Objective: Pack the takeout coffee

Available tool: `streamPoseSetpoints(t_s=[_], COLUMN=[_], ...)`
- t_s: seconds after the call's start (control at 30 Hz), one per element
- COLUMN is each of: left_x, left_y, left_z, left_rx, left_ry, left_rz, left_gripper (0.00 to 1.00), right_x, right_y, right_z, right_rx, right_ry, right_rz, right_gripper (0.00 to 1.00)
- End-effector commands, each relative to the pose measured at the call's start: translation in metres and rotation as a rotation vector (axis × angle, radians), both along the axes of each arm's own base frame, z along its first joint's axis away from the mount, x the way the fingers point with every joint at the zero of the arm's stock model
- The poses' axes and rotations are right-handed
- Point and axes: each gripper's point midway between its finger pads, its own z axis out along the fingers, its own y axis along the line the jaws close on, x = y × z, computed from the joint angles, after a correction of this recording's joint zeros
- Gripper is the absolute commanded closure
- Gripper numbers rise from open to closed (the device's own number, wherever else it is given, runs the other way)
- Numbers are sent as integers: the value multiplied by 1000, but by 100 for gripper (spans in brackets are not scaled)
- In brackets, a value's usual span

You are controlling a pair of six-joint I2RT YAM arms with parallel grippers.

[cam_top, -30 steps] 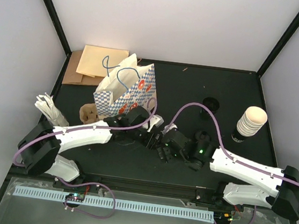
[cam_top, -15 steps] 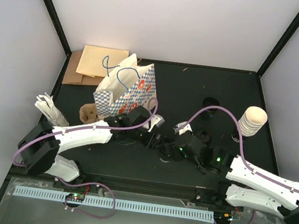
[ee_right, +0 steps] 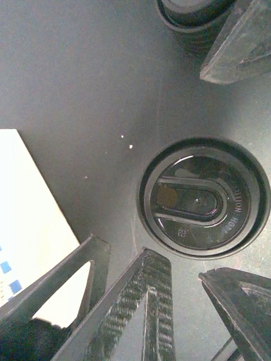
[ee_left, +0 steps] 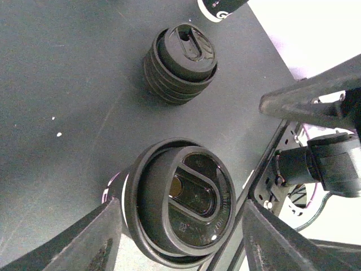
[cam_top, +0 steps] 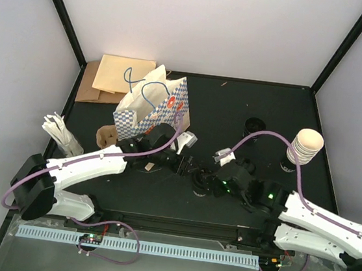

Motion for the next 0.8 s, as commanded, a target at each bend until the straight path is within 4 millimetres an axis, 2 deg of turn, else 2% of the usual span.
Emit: streamPoseSetpoints(t_s=[0.0, 0.1, 0.33, 0.47, 0.77], left_x=[7, 11, 16, 15, 15], left_y=[1, 6, 26, 28, 21], left_z=[11, 6, 0, -8, -25], left_rx=[-26, -20, -58, -41, -27], left_ry=[20, 37, 36, 48, 77], left_rz=[37, 66, 129, 123, 96], left_gripper=[41, 46, 47, 47, 48], right_x=[-1, 0, 5, 5, 6], right_y=[15, 22, 24, 27, 28], right_z=[-10, -23, -30, -34, -39], right_rx=[-59, -110, -142, -172, -200], right_ry=[76, 125, 137, 147, 158], right_rz=[7, -18, -79, -74, -76], right_gripper=[11, 13, 15, 20, 19])
